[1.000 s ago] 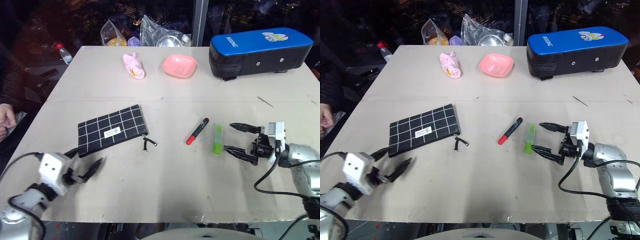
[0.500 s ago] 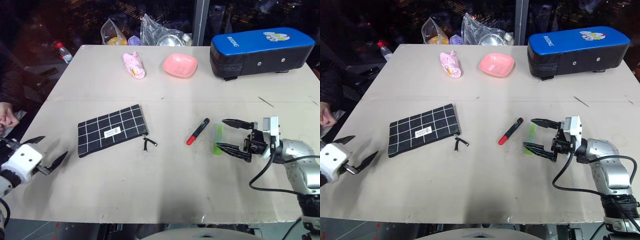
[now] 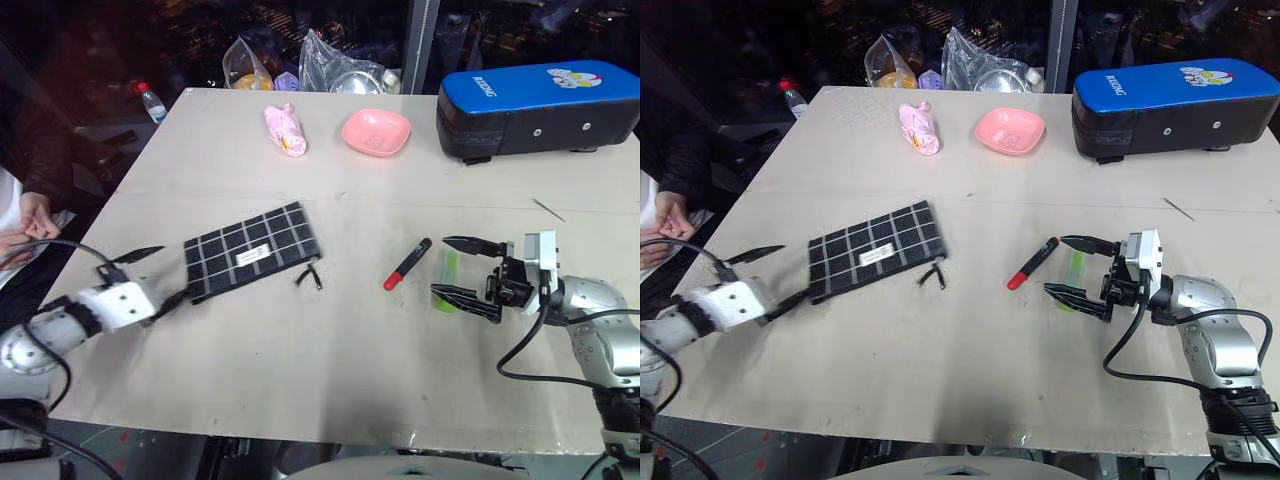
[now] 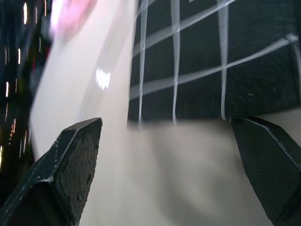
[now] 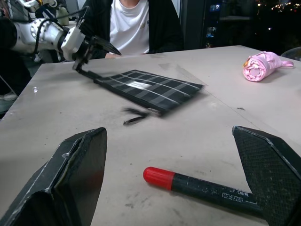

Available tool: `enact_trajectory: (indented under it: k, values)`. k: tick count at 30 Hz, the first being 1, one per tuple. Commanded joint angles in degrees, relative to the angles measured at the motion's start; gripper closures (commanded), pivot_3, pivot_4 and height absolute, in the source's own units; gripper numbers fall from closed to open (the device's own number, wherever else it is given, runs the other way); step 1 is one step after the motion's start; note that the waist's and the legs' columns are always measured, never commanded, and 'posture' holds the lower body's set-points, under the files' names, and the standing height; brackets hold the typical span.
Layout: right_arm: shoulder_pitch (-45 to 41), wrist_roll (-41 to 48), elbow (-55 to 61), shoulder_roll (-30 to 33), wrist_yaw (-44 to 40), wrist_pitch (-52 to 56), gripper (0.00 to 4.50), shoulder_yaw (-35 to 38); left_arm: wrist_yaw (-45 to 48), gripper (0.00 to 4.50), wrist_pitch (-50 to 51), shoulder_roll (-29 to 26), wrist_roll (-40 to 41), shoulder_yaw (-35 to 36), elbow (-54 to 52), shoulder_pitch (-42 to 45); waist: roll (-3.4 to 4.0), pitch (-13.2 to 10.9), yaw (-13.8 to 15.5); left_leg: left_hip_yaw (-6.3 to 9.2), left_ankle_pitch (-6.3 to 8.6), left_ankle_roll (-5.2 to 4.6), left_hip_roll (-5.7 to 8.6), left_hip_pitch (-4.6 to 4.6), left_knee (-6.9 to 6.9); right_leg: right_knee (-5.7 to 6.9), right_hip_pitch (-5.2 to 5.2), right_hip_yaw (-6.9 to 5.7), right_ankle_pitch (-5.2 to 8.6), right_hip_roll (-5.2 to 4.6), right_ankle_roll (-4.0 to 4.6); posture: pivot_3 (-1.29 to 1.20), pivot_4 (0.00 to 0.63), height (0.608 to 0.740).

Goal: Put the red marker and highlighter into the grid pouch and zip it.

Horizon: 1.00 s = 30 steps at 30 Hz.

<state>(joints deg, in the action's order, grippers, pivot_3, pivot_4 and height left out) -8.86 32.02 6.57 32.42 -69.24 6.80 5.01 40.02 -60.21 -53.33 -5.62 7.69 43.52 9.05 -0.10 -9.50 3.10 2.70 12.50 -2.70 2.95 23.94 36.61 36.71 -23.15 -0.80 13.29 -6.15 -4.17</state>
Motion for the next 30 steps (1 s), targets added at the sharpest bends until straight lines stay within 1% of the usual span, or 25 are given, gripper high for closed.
enact_trajectory:
  k: [1, 8, 10, 12, 16, 21, 24, 27, 30]
  values:
    - [0.33, 1.0, 2.02, 0.57, 0.09, -0.85, 0.19, 1.46, -1.32, 0.02, -3.1, 1.58, -2.95, -3.71, -4.37, 0.43, 0.0, 0.0, -0.24, 0.0, 0.0, 0.0, 0.0, 0.0, -0.01, 0.0, -0.01, 0.0, 0.0, 0.0, 0.0, 0.0, 0.15, 0.726]
    - [0.58, 0.9, 2.39, 0.44, 0.63, -0.91, 0.19, 1.42, -5.52, 0.02, -3.12, 2.82, -5.29, -5.7, -6.17, 2.09, 0.01, 0.0, -1.52, 0.03, -0.06, -0.08, -0.09, -0.08, -0.01, 0.08, -0.01, -0.02, -0.01, 0.2, -0.02, 0.0, 0.15, 0.726]
    - [0.56, 0.77, 2.27, 0.45, 0.86, -1.03, 0.19, 1.45, -9.34, 0.02, -2.72, 4.01, -8.8, -5.28, -7.64, 2.86, 0.0, 0.0, -1.6, 0.03, -0.11, -0.18, -0.09, -0.08, -0.01, 0.09, -0.01, -0.03, -0.01, 0.21, -0.02, 0.0, 0.15, 0.726]
    - [0.59, 0.69, 2.25, 0.42, 1.11, -1.11, 0.19, 1.38, -13.52, 0.02, -0.92, 5.72, -10.67, -4.15, -9.65, 3.25, -0.01, -0.01, -1.47, 0.03, -0.12, -0.19, -0.06, -0.08, -0.01, 0.08, 0.01, -0.04, -0.01, 0.24, -0.03, 0.0, 0.15, 0.726]
    - [0.75, 0.62, 2.34, 0.38, 1.42, -1.38, 0.19, 1.31, -20.03, 0.02, 2.14, 8.06, -16.53, -3.38, -14.69, 2.42, -0.17, -0.07, -1.88, 0.03, -0.13, -0.2, -0.05, -0.08, 0.02, 0.1, 0.02, -0.04, -0.02, 0.36, -0.04, 0.0, 0.15, 0.726]
    - [0.9, 0.48, 2.37, 0.14, 1.7, -1.7, 0.19, 1.13, -27.44, 0.02, 9.89, 9.6, -26.73, -4.95, -20.09, 1.89, -0.17, -0.07, -2.28, 0.03, -0.15, -0.23, -0.06, -0.09, 0.01, 0.12, 0.01, -0.03, -0.02, 0.45, -0.04, 0.0, 0.15, 0.726]
    - [0.9, 0.48, 2.41, -0.07, 1.88, -1.88, 0.19, 1.03, -31.21, 0.02, 16.04, 10.69, -32.03, -5.88, -22.88, 3.28, -0.16, -0.07, -2.24, 0.03, -0.16, -0.23, -0.07, -0.12, 0.01, 0.15, 0.02, -0.02, -0.02, 0.48, -0.04, 0.0, 0.15, 0.726]
    - [0.83, 0.38, 2.29, -0.21, 2.03, -2.08, 0.19, 0.88, -33.49, 0.02, 20.76, 11.67, -35.69, -7.65, -25.32, 4.67, -0.17, -0.07, -2.13, 0.06, -0.19, -0.18, -0.07, -0.12, 0.04, 0.2, 0.03, -0.05, -0.02, 0.52, -0.04, 0.0, 0.15, 0.726]
    - [0.7, 0.39, 2.08, -0.14, 2.11, -2.22, 0.19, 1.01, -34.88, 0.02, 23.69, 12.73, -37.41, -9.74, -26.14, 5.84, -0.17, -0.07, -2.22, 0.06, -0.19, -0.18, -0.07, -0.13, 0.05, 0.21, 0.02, -0.03, -0.02, 0.54, -0.05, 0.0, 0.15, 0.726]
